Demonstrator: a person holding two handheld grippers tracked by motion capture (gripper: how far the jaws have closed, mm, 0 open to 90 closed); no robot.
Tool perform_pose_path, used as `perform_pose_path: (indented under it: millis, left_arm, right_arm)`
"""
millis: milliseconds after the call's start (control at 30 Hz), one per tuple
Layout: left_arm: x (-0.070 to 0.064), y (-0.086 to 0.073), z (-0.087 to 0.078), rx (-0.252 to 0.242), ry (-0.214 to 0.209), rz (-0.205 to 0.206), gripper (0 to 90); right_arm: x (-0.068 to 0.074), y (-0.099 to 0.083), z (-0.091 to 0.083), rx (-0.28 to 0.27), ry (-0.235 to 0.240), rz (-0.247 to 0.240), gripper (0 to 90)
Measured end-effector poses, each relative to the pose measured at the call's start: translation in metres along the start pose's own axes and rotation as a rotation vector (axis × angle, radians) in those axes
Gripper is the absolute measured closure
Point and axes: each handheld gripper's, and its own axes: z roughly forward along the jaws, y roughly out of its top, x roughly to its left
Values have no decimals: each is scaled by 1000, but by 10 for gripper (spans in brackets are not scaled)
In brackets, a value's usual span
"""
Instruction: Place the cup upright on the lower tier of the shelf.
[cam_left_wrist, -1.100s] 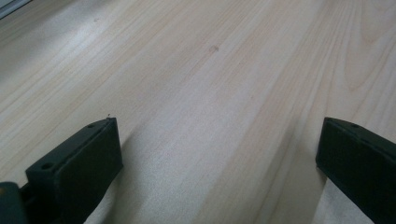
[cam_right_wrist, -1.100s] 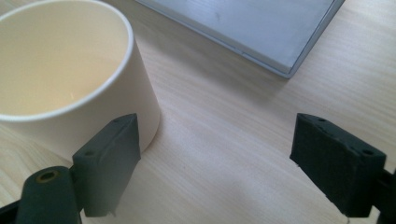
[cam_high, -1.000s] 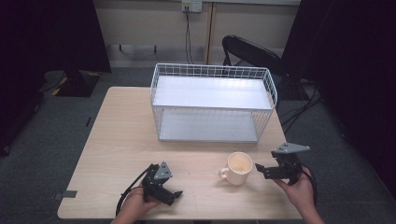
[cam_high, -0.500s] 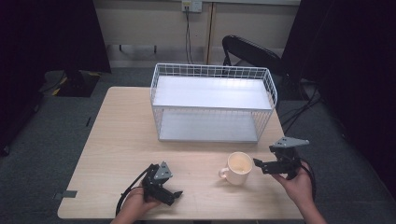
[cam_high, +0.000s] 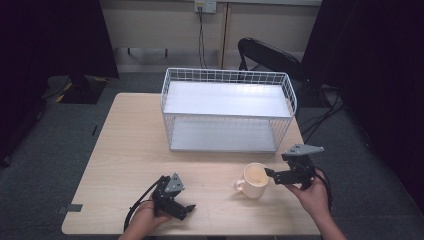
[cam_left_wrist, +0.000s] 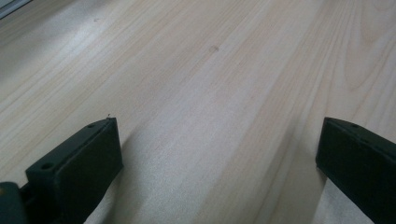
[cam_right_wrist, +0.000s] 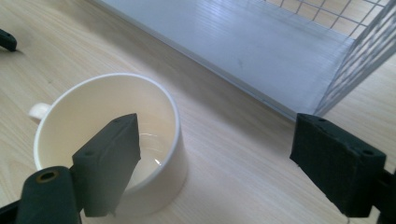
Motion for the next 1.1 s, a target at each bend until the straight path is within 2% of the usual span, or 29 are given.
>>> perform_pose_path:
  millis: [67, 367, 567, 800, 1100]
  left_arm:
    - [0, 0, 0, 0, 0, 0, 0]
    - [0, 0, 0, 0, 0, 0, 0]
    - [0, 0, 0, 0, 0, 0, 0]
    - [0, 0, 0, 0, 0, 0, 0]
    - [0, 0, 0, 0, 0, 0, 0]
  right_arm:
    - [5, 1, 5, 6, 20, 0, 167]
    - [12, 2, 16, 22, 40, 1, 242]
    - [11, 1, 22, 23, 48, 39, 307]
    - [8, -2, 23, 7, 63, 92, 459]
    - [10, -5, 27, 18, 85, 102, 584]
